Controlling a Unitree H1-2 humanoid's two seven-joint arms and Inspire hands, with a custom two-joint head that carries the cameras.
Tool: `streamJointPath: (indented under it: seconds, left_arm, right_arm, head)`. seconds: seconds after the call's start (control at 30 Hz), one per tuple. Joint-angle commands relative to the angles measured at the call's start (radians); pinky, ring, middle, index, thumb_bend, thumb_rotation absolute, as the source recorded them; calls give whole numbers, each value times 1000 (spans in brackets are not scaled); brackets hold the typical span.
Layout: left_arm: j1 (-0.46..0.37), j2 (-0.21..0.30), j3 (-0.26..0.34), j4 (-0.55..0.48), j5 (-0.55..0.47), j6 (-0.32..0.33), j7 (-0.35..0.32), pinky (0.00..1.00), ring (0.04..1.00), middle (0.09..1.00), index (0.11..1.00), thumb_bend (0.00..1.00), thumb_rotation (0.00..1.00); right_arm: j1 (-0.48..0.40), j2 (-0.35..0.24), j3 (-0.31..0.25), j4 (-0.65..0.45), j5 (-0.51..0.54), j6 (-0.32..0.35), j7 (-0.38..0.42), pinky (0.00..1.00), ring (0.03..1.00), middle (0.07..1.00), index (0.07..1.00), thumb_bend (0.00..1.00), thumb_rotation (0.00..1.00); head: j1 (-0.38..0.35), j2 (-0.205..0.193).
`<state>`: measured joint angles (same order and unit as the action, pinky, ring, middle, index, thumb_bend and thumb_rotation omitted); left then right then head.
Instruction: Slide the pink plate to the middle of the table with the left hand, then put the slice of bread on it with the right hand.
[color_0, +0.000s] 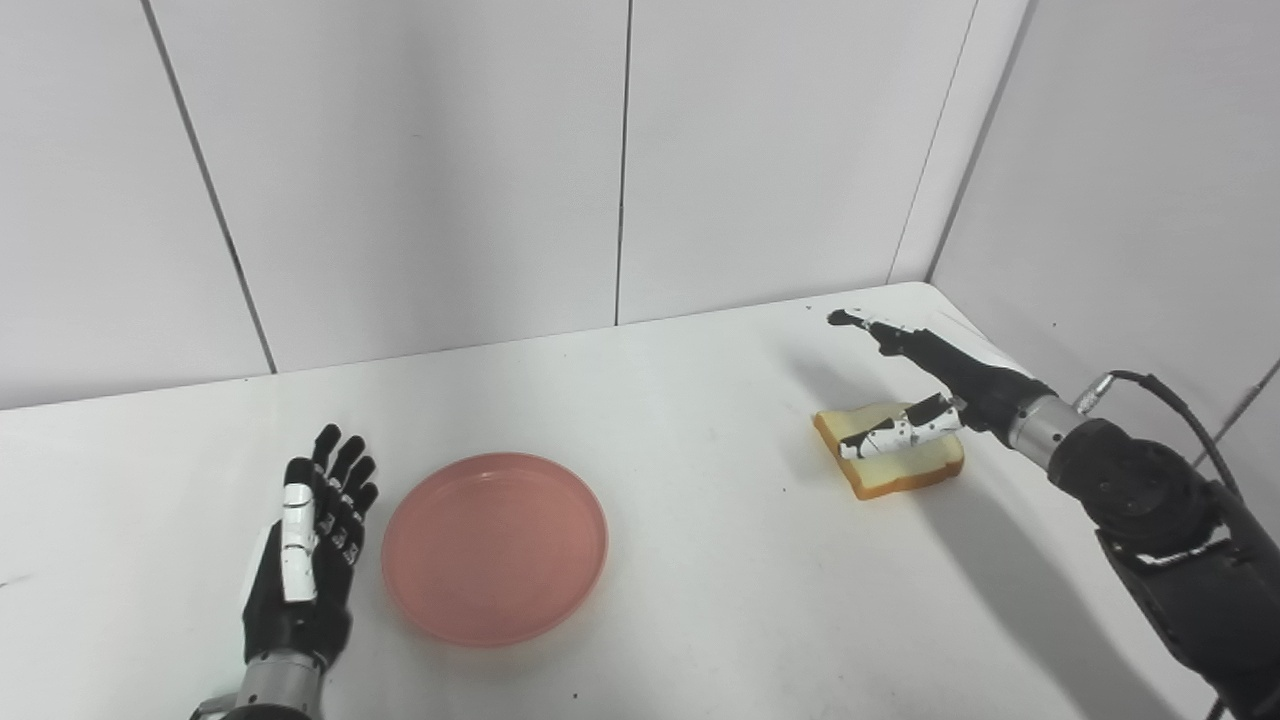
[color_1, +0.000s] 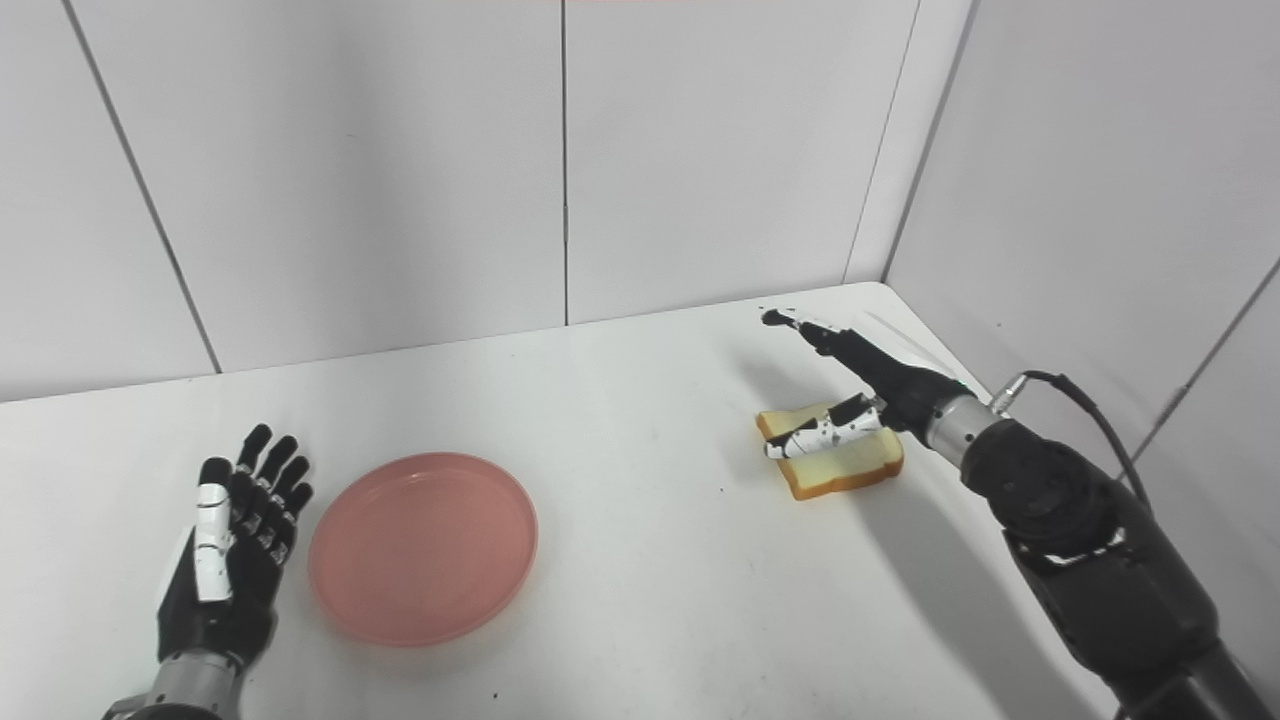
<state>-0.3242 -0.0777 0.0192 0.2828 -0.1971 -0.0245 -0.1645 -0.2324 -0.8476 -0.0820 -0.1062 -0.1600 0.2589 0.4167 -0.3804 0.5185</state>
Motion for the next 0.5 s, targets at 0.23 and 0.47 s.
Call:
streamJointPath:
  seconds: [0.23, 0.47]
  left_arm:
    - [-7, 5, 4, -4, -3, 11, 5, 999, 977, 969, 961, 631, 1000]
    - [-18, 14, 8, 21, -24, -15, -28, 1000, 996, 985, 977, 638, 1000]
  right_arm:
    - [-92, -151, 109, 50, -222, -79, 25, 987, 994, 974, 944, 1000, 379]
    - [-128, -170, 155, 77, -295, -73, 66, 963, 973, 963, 950, 1000, 345]
  head:
    - [-6, 0]
    - [-19, -3]
